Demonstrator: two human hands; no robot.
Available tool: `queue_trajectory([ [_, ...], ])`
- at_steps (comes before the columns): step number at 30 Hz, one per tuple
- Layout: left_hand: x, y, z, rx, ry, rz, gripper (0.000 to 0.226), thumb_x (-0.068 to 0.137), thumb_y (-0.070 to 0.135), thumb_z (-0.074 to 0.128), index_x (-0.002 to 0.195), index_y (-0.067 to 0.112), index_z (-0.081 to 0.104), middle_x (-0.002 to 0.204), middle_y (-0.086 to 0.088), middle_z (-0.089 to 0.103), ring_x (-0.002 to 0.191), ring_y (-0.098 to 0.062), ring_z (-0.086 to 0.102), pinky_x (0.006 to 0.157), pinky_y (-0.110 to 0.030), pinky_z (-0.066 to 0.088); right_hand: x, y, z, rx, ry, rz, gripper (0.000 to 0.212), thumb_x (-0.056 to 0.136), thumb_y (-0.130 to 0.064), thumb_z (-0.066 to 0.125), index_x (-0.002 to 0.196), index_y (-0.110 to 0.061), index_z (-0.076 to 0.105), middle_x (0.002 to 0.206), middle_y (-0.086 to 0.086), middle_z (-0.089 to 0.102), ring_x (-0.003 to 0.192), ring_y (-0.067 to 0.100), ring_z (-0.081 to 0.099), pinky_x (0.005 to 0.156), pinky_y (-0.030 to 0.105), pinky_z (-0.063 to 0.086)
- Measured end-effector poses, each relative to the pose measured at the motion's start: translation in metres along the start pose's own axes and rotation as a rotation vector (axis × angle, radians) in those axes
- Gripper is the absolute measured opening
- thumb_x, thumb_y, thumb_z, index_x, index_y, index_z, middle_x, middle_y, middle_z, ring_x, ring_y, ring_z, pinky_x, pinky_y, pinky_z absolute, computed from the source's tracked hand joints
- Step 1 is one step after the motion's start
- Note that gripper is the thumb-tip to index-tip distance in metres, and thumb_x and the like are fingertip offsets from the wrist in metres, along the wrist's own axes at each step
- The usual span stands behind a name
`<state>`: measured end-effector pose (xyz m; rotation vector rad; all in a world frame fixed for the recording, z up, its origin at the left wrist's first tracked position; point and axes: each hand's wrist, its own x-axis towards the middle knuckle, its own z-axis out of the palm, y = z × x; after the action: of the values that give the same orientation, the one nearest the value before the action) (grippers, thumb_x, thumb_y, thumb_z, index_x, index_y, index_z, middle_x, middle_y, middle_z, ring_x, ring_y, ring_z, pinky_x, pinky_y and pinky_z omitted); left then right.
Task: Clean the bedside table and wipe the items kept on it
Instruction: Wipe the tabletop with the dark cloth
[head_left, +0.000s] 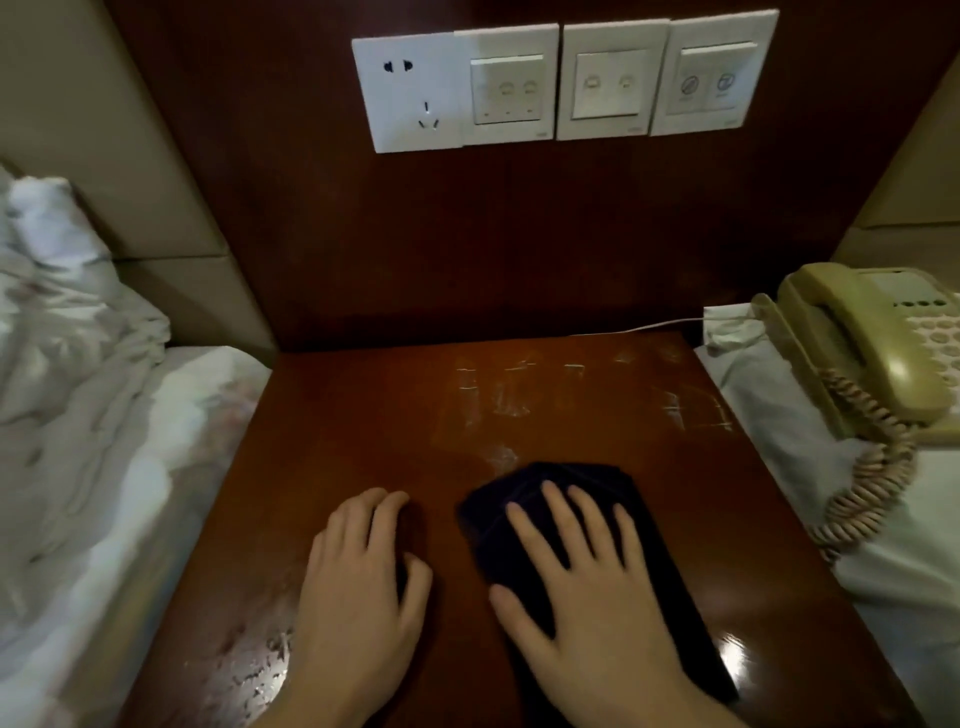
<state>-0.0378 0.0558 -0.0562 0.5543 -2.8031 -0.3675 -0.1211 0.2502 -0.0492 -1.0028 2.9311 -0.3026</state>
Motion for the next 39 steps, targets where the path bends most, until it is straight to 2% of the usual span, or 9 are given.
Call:
queue_trajectory([
  [6, 0.002, -0.006, 0.005, 0.038, -0.008, -0.003, 0.049, 0.085, 0.041, 0.044, 0.127, 0.023, 0.063, 0.126, 0.005, 0.059, 0.117, -0.019, 0.059, 0.092, -0.037, 0.052, 0.125, -0.024, 0.007, 0.063, -0.034, -0.083, 0.071, 0.093, -0.073, 0.008, 0.156, -0.042, 0.008, 0.166, -0.003, -0.004, 0.152, 0.021, -0.008, 0.121, 0.050, -0.008],
  [11, 0.004, -0.009, 0.011, 0.077, 0.106, 0.064, 0.048, 0.081, 0.038, 0.048, 0.122, 0.021, 0.066, 0.121, 0.003, 0.061, 0.116, -0.016, 0.051, 0.087, -0.038, 0.053, 0.155, 0.007, 0.001, -0.008, -0.022, 0.084, 0.073, 0.093, -0.073, 0.007, 0.157, -0.038, 0.004, 0.167, -0.001, -0.005, 0.152, 0.022, -0.009, 0.121, 0.051, -0.006],
  [16, 0.006, -0.008, 0.017, 0.123, 0.128, 0.070, 0.050, 0.078, 0.039, 0.048, 0.120, 0.020, 0.068, 0.119, 0.000, 0.064, 0.114, -0.020, 0.054, 0.087, -0.040, 0.056, 0.101, -0.037, 0.007, 0.021, -0.055, 0.048, 0.073, 0.093, -0.070, 0.006, 0.157, -0.036, -0.004, 0.165, 0.005, -0.013, 0.151, 0.029, -0.016, 0.118, 0.056, -0.013],
  [21, 0.007, -0.007, 0.016, 0.153, 0.121, 0.050, 0.051, 0.074, 0.040, 0.048, 0.115, 0.020, 0.072, 0.114, 0.000, 0.067, 0.105, -0.024, 0.068, 0.082, -0.039, 0.057, 0.179, -0.045, 0.011, 0.030, -0.046, 0.033, 0.071, 0.095, -0.066, 0.010, 0.158, -0.034, 0.002, 0.166, 0.006, -0.007, 0.151, 0.029, -0.011, 0.118, 0.058, -0.009],
  [27, 0.007, -0.011, 0.017, 0.131, 0.094, 0.059, 0.045, 0.084, 0.045, 0.047, 0.120, 0.027, 0.068, 0.119, 0.006, 0.063, 0.109, -0.018, 0.065, 0.085, -0.036, 0.055, 0.211, -0.069, 0.019, 0.025, -0.050, 0.021, 0.069, 0.098, -0.063, 0.011, 0.158, -0.029, 0.003, 0.166, 0.006, -0.006, 0.151, 0.030, -0.010, 0.119, 0.055, -0.011],
  [30, 0.007, -0.015, 0.018, 0.109, 0.128, 0.086, 0.044, 0.085, 0.044, 0.047, 0.119, 0.026, 0.069, 0.118, 0.006, 0.063, 0.111, -0.016, 0.061, 0.092, -0.032, 0.049, 0.212, -0.033, 0.011, 0.034, -0.024, -0.034, 0.071, 0.095, -0.069, 0.013, 0.157, -0.034, 0.010, 0.167, 0.000, 0.000, 0.152, 0.023, -0.004, 0.121, 0.048, -0.007],
  [33, 0.007, -0.017, 0.019, 0.093, 0.165, 0.105, 0.045, 0.086, 0.042, 0.047, 0.121, 0.022, 0.068, 0.118, 0.003, 0.062, 0.114, -0.015, 0.051, 0.091, -0.030, 0.034, 0.209, 0.035, 0.001, -0.006, 0.016, 0.104, 0.074, 0.093, -0.073, 0.012, 0.157, -0.036, 0.012, 0.166, -0.002, 0.004, 0.152, 0.020, -0.001, 0.122, 0.046, -0.002],
  [36, 0.006, -0.013, 0.019, 0.111, 0.140, 0.091, 0.046, 0.088, 0.045, 0.045, 0.123, 0.023, 0.066, 0.119, 0.004, 0.060, 0.114, -0.019, 0.057, 0.094, -0.033, 0.040, 0.202, 0.070, -0.006, -0.029, 0.015, 0.220, 0.076, 0.092, -0.074, 0.009, 0.157, -0.035, 0.010, 0.167, -0.001, 0.003, 0.152, 0.021, -0.002, 0.122, 0.048, -0.001],
  [39, 0.006, -0.012, 0.019, 0.110, 0.113, 0.076, 0.047, 0.089, 0.046, 0.045, 0.125, 0.024, 0.066, 0.120, 0.005, 0.060, 0.113, -0.021, 0.063, 0.095, -0.039, 0.048, 0.193, 0.045, -0.007, -0.022, 0.000, 0.252, 0.075, 0.093, -0.072, 0.010, 0.158, -0.033, 0.005, 0.167, 0.002, -0.002, 0.152, 0.027, -0.005, 0.121, 0.053, -0.005],
])
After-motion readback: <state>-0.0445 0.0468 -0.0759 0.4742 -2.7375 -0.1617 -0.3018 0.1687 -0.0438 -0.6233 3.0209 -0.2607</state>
